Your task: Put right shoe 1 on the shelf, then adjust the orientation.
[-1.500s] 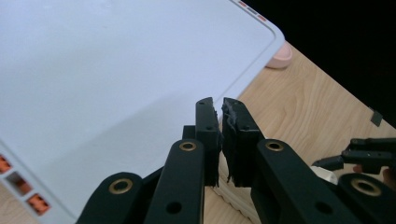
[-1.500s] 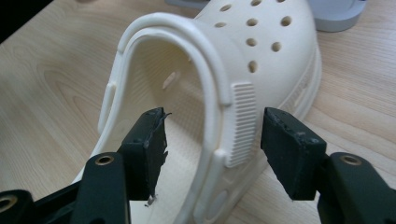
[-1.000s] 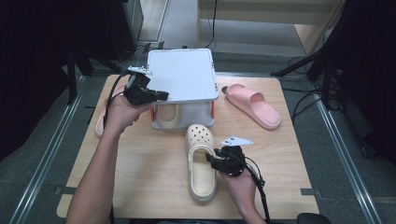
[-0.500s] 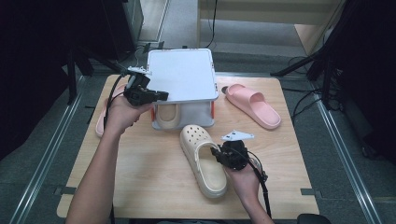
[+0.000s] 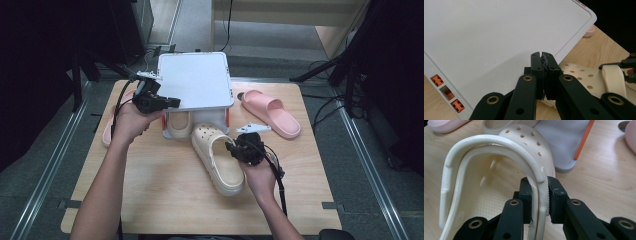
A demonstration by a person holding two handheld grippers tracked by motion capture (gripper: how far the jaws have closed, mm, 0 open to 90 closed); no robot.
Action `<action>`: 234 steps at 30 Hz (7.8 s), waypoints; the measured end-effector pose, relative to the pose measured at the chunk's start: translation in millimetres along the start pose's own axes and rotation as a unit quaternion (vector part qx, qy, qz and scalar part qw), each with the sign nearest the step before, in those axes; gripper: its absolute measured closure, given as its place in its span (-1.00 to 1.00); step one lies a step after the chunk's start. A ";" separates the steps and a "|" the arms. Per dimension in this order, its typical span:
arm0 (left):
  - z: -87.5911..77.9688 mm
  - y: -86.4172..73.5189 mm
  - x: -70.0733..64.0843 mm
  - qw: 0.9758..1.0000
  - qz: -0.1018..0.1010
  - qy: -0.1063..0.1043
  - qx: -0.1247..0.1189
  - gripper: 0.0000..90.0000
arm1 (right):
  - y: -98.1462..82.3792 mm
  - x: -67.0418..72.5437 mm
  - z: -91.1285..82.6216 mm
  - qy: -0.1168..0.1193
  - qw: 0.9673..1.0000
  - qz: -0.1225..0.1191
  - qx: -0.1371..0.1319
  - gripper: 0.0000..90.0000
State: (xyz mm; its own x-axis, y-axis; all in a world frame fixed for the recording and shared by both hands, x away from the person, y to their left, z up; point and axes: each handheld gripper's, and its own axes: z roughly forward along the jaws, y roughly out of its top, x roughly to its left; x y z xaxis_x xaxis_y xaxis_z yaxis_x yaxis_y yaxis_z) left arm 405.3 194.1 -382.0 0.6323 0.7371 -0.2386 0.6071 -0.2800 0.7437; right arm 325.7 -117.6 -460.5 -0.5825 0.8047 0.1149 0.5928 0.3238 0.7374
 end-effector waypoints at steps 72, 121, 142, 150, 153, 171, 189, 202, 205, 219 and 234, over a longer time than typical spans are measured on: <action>0.3 -0.4 2.4 1.000 -0.011 -0.010 -0.001 0.98 | -63.5 11.3 -11.6 0.098 0.995 -0.011 -0.015 1.00; -0.7 -3.2 2.0 1.000 -0.004 -0.006 -0.006 0.94 | -1.3 6.3 68.1 0.074 0.996 -0.054 0.009 1.00; -0.6 -3.9 2.5 1.000 0.000 -0.009 -0.010 0.74 | 20.1 -0.1 95.2 0.059 0.997 -0.045 0.001 0.87; -1.3 -1.5 -0.4 0.999 -0.012 -0.023 -0.024 0.05 | 16.6 2.4 81.3 0.082 0.995 -0.054 -0.001 0.64; -4.9 -1.6 -1.0 0.999 -0.016 -0.026 -0.027 -0.06 | 13.0 1.2 69.9 0.093 0.994 -0.057 -0.009 0.51; -31.5 -13.0 -4.6 1.000 0.009 -0.009 -0.019 -0.17 | -11.6 -7.4 6.4 0.145 0.987 -0.066 -0.027 0.09; -67.5 -38.6 10.0 0.999 -0.026 0.031 -0.031 -0.17 | -20.2 -27.7 -10.3 0.146 0.988 -0.050 -0.024 0.03; -82.8 -60.0 27.3 0.996 -0.042 0.064 -0.036 -0.05 | -13.4 -33.2 -5.7 0.142 0.988 -0.047 -0.032 0.02; -84.4 -65.6 32.9 0.995 -0.047 0.084 -0.031 0.08 | -12.2 -33.9 -4.1 0.142 0.988 -0.048 -0.032 0.02; -77.8 -98.1 76.4 0.987 -0.083 0.131 -0.043 0.84 | -12.4 -33.7 0.9 0.141 0.989 -0.048 -0.023 0.02; -37.9 -121.3 125.8 0.979 -0.118 0.164 -0.007 0.92 | -22.5 -33.8 -2.2 0.132 0.990 -0.044 -0.014 0.02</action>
State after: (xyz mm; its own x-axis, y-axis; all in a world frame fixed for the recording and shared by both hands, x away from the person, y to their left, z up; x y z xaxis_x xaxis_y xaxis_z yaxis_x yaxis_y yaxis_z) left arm 393.0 344.2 -478.5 0.2850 0.9386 -0.1945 0.7094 -0.0701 0.7013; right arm 330.9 -153.2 -479.5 -0.7589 0.6140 0.2170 0.5192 0.3695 0.7706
